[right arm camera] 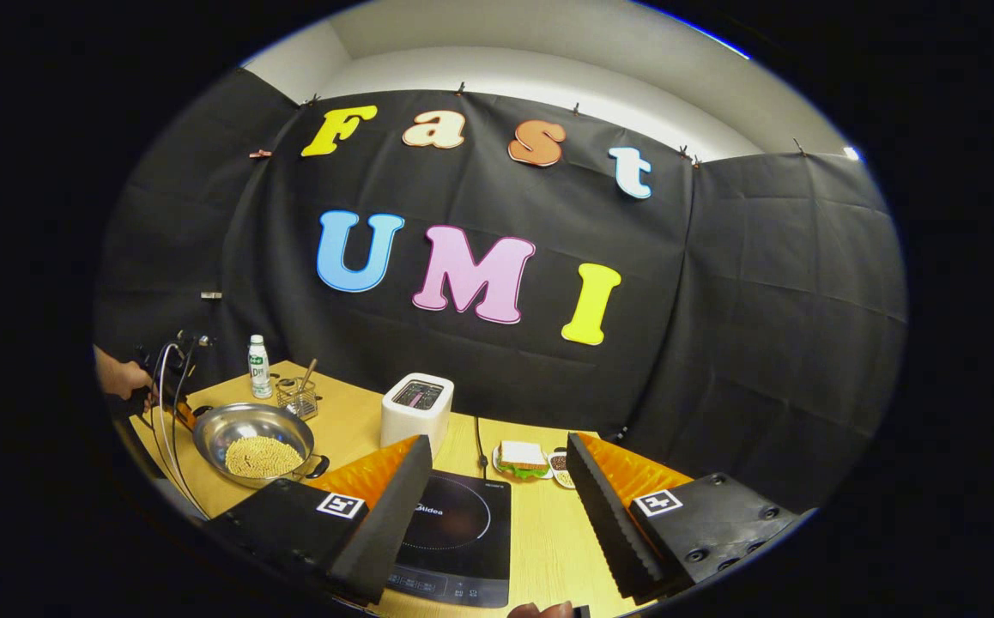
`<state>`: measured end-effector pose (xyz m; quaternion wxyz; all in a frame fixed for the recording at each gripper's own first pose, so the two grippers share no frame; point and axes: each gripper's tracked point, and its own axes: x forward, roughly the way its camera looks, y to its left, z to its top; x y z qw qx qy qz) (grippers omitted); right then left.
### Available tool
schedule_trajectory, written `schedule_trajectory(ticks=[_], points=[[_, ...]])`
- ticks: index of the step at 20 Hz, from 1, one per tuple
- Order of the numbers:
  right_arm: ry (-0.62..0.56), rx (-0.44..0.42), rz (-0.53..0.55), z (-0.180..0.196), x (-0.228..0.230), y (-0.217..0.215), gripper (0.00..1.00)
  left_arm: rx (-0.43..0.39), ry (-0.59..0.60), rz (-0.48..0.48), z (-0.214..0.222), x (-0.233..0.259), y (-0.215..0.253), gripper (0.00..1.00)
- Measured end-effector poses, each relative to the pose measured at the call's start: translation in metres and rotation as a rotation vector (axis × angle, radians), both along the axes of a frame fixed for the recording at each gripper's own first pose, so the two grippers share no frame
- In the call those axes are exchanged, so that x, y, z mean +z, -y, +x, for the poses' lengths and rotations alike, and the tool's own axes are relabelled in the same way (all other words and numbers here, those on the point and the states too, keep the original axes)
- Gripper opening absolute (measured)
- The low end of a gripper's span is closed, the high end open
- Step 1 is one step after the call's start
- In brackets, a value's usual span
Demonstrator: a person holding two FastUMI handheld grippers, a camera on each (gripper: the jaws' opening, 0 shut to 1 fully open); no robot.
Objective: First push the handle of the pot to place it horizontally, then grasp the pot with both hands and set it on the induction cooktop.
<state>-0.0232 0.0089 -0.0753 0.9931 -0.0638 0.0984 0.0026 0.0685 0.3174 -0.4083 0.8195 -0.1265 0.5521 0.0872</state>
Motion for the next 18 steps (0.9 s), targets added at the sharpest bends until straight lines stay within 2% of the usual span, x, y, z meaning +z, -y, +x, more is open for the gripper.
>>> schedule_trajectory(ticks=[4,8,14,18], points=[[-0.023,0.015,-0.01,-0.002,-0.007,-0.004,0.98,-0.043,0.0,0.05,0.018,-0.004,-0.011,0.05],[-0.035,0.02,-0.006,0.001,-0.008,-0.008,0.98,-0.038,-0.005,0.056,0.026,-0.007,-0.016,0.05],[-0.054,0.061,-0.003,0.005,-0.014,-0.027,0.98,0.03,0.031,-0.033,0.008,0.006,-0.008,0.05],[-0.059,0.085,0.013,0.016,-0.019,-0.04,0.98,0.028,0.159,0.063,0.004,0.045,-0.027,0.05]])
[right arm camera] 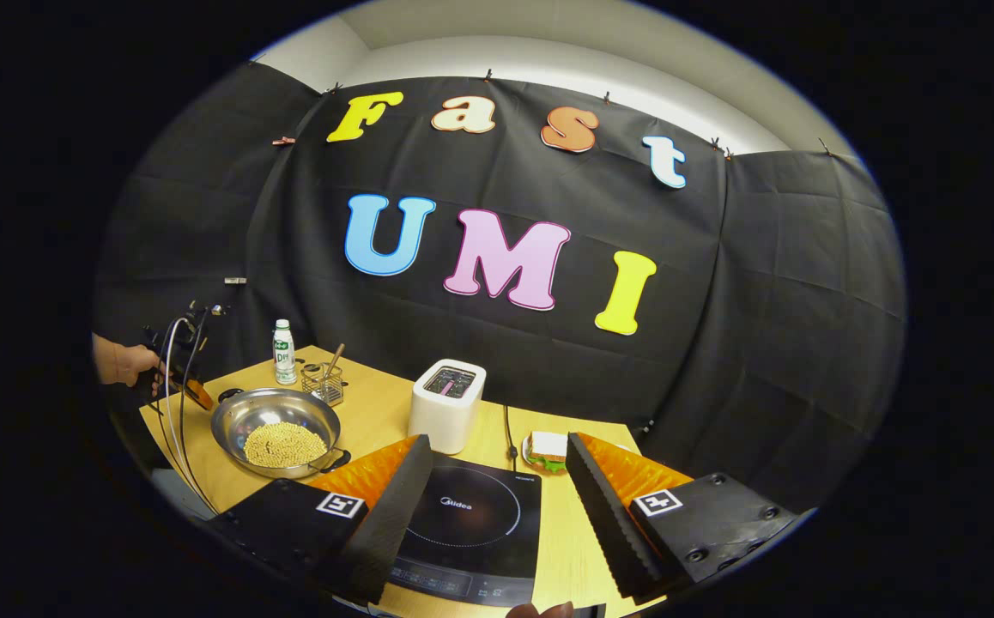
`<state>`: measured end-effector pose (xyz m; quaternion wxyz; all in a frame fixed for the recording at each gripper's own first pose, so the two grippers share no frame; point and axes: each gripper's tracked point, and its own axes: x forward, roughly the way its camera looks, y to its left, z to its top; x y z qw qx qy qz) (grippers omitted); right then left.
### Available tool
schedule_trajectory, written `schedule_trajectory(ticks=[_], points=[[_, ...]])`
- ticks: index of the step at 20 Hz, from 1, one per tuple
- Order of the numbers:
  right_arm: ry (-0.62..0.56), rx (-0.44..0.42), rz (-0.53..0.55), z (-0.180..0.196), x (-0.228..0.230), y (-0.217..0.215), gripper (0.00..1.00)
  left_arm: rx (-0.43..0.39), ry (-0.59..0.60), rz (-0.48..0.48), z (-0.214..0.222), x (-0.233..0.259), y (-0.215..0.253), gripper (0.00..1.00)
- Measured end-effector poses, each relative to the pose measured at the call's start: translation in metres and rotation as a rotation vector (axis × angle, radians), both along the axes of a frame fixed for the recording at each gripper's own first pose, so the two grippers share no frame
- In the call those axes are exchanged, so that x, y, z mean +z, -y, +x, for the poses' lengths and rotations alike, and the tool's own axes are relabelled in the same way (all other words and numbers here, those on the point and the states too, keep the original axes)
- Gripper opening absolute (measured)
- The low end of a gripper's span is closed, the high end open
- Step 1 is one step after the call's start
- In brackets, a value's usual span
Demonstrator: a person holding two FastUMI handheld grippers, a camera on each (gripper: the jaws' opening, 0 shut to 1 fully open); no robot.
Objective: First push the handle of the pot to place it horizontally, then grasp the pot with both hands and set it on the induction cooktop.
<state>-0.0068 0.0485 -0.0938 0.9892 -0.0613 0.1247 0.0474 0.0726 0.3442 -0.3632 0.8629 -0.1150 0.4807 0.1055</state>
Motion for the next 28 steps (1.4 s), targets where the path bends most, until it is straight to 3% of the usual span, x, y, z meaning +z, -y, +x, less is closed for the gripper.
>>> schedule_trajectory(ticks=[4,6,9,14,23,28], points=[[-0.018,0.044,0.03,0.02,-0.008,-0.028,0.98,-0.07,0.199,0.059,0.01,0.062,-0.001,0.06],[-0.049,0.084,0.056,0.031,-0.019,-0.051,0.98,-0.127,0.264,0.076,0.014,0.076,0.003,0.43],[-0.117,0.159,0.121,0.047,-0.042,-0.093,0.98,-0.19,0.257,0.062,0.021,0.071,0.016,0.98],[-0.324,0.219,0.247,0.07,-0.103,-0.152,0.98,-0.278,0.144,0.008,0.034,0.031,0.031,0.98],[-0.559,0.238,0.271,0.093,-0.195,-0.231,0.99,-0.316,0.03,0.02,0.066,-0.024,0.022,0.95],[-0.694,0.185,0.263,0.102,-0.246,-0.246,0.99,-0.324,0.017,-0.002,0.073,-0.038,0.028,0.93]])
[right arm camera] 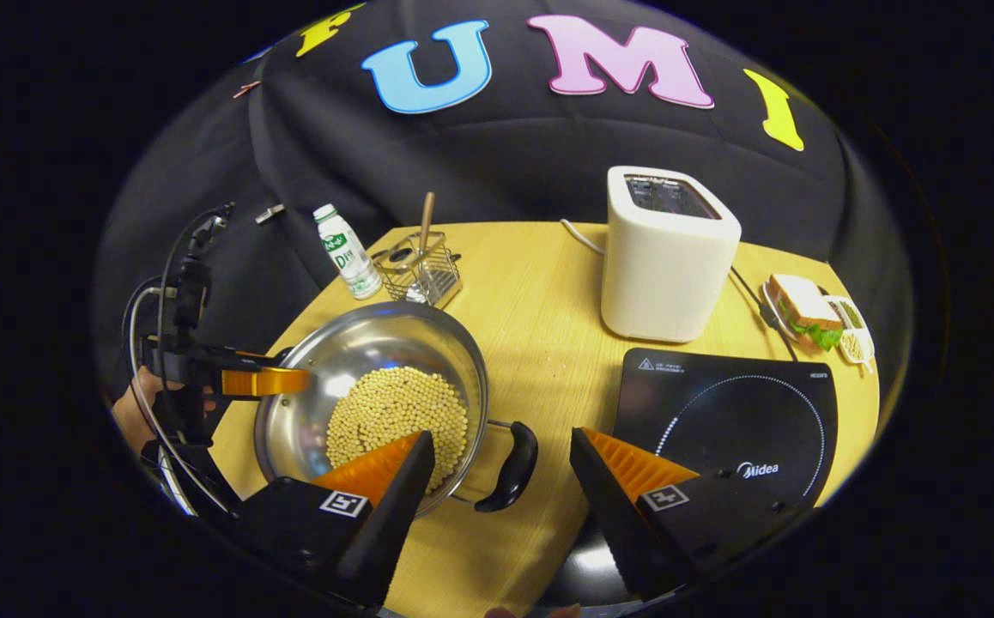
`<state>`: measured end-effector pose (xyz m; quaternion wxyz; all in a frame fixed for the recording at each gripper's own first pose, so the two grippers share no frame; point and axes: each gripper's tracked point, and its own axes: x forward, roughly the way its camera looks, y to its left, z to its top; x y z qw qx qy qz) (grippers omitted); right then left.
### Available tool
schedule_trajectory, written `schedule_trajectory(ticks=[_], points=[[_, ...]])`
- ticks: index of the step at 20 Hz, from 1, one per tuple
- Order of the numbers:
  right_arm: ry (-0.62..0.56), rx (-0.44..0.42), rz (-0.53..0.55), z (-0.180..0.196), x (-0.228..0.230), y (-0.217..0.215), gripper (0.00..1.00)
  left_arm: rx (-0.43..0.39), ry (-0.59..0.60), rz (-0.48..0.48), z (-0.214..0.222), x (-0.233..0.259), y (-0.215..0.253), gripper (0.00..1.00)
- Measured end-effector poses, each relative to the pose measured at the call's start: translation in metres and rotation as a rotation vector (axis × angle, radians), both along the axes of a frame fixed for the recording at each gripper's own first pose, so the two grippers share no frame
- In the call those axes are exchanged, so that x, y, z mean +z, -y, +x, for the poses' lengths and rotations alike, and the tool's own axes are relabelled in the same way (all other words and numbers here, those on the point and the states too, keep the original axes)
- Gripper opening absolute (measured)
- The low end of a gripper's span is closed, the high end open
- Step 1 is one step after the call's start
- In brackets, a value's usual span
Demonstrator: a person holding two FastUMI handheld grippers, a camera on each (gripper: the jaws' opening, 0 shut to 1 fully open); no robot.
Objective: First push the handle of the pot to place it horizontally, then grasp the pot with both hands and set it on the induction cooktop.
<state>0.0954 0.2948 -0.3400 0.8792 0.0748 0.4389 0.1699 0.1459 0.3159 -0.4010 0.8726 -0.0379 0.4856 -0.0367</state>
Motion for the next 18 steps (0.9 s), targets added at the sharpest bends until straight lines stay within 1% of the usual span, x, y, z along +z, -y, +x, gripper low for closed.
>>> schedule_trajectory(ticks=[4,7,8,10,11,12,13,15,16,17,18], points=[[-0.087,-0.045,0.003,0.005,-0.025,-0.01,0.99,0.007,-0.005,-0.002,0.001,-0.005,-0.003,0.93],[-0.123,-0.059,-0.008,0.004,-0.042,-0.013,0.99,0.011,-0.004,-0.003,0.002,-0.007,-0.004,0.93],[-0.134,-0.06,-0.014,0.003,-0.046,-0.014,0.97,0.012,-0.001,-0.005,0.003,-0.009,-0.003,0.93],[-0.149,-0.068,-0.029,0.0,-0.052,-0.015,0.96,0.02,0.013,-0.005,0.007,-0.009,-0.004,0.86],[-0.154,-0.072,-0.035,0.0,-0.055,-0.014,0.96,0.02,0.016,-0.01,0.008,-0.009,-0.003,0.78],[-0.157,-0.075,-0.034,0.0,-0.056,-0.015,0.96,0.019,0.013,-0.016,0.006,-0.011,-0.001,0.77],[-0.157,-0.079,-0.044,-0.002,-0.057,-0.015,0.87,0.018,0.006,-0.02,0.006,-0.013,0.0,0.76],[-0.151,-0.077,-0.07,-0.002,-0.061,-0.014,0.85,0.026,0.009,-0.015,0.007,-0.016,-0.001,0.73],[-0.15,-0.086,-0.068,0.0,-0.059,-0.012,0.65,0.032,0.018,-0.018,0.006,-0.014,-0.001,0.71],[-0.155,-0.098,-0.065,-0.001,-0.061,-0.014,0.69,0.037,0.014,-0.019,0.004,-0.015,-0.001,0.7],[-0.16,-0.119,-0.053,0.0,-0.059,-0.012,0.65,0.039,0.015,-0.019,0.002,-0.014,-0.001,0.69]])
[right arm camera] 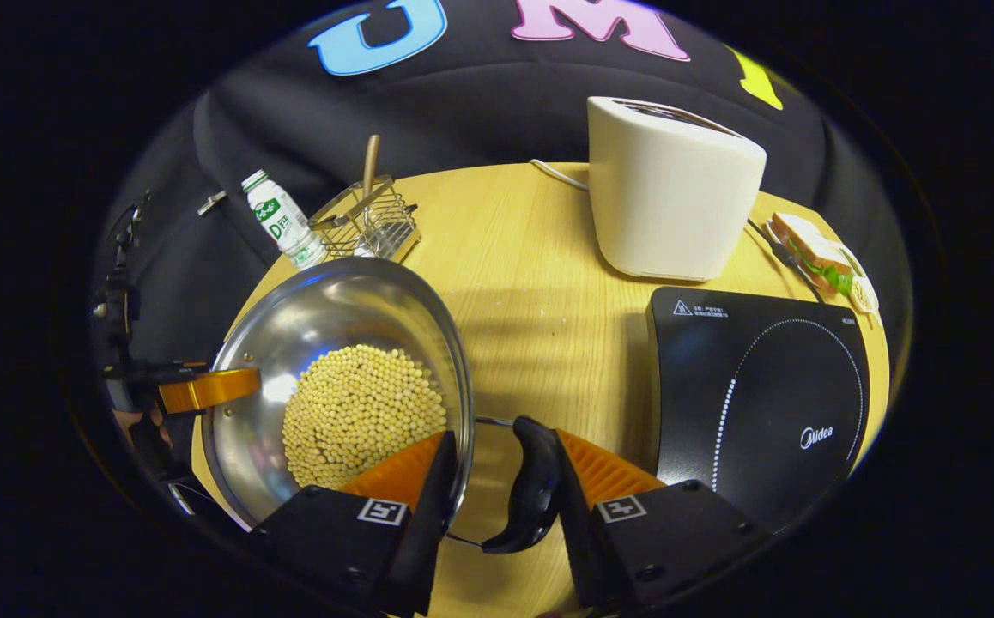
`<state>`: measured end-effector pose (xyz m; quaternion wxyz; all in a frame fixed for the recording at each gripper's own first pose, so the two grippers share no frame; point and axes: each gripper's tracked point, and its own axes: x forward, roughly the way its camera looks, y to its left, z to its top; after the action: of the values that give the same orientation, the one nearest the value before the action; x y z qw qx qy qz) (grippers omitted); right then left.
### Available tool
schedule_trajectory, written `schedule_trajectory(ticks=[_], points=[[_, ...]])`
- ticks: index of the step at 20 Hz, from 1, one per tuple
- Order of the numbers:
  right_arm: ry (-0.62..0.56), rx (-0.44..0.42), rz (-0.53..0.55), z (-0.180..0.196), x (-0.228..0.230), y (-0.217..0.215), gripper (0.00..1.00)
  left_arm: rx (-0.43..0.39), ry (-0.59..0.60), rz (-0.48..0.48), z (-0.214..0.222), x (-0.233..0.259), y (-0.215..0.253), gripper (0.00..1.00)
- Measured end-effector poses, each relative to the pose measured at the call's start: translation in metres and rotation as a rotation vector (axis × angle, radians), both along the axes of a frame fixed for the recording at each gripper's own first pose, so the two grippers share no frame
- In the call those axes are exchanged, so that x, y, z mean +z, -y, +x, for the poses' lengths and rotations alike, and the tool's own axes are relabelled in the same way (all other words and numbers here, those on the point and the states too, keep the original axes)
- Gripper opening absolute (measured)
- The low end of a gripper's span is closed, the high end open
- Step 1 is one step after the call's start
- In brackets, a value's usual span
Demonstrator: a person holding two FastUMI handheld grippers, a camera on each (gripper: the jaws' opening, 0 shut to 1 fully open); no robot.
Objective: First push the handle of the pot to place it horizontally, then grasp the pot with both hands and set it on the induction cooktop.
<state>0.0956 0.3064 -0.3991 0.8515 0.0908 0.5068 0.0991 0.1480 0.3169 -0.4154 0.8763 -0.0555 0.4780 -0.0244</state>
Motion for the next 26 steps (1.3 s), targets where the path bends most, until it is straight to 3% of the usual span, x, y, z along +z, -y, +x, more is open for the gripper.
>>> schedule_trajectory(ticks=[5,6,13,14,15,26], points=[[0.005,0.005,0.014,-0.004,0.012,0.008,0.48,0.044,0.021,-0.02,-0.018,0.022,0.007,0.6],[0.01,0.011,0.016,-0.005,0.02,0.01,0.53,0.047,0.021,-0.015,-0.022,0.029,0.009,0.59],[0.003,0.023,0.013,-0.02,0.067,0.05,0.53,0.036,0.0,-0.01,-0.045,0.076,0.045,0.59],[0.0,0.019,0.013,-0.022,0.072,0.058,0.48,0.029,-0.006,-0.009,-0.048,0.082,0.053,0.59],[-0.001,0.019,0.012,-0.024,0.076,0.066,0.53,0.023,-0.009,-0.01,-0.05,0.088,0.06,0.59],[0.057,-0.066,-0.041,-0.021,0.106,0.207,0.53,-0.08,0.047,-0.046,-0.038,0.121,0.193,0.59]])
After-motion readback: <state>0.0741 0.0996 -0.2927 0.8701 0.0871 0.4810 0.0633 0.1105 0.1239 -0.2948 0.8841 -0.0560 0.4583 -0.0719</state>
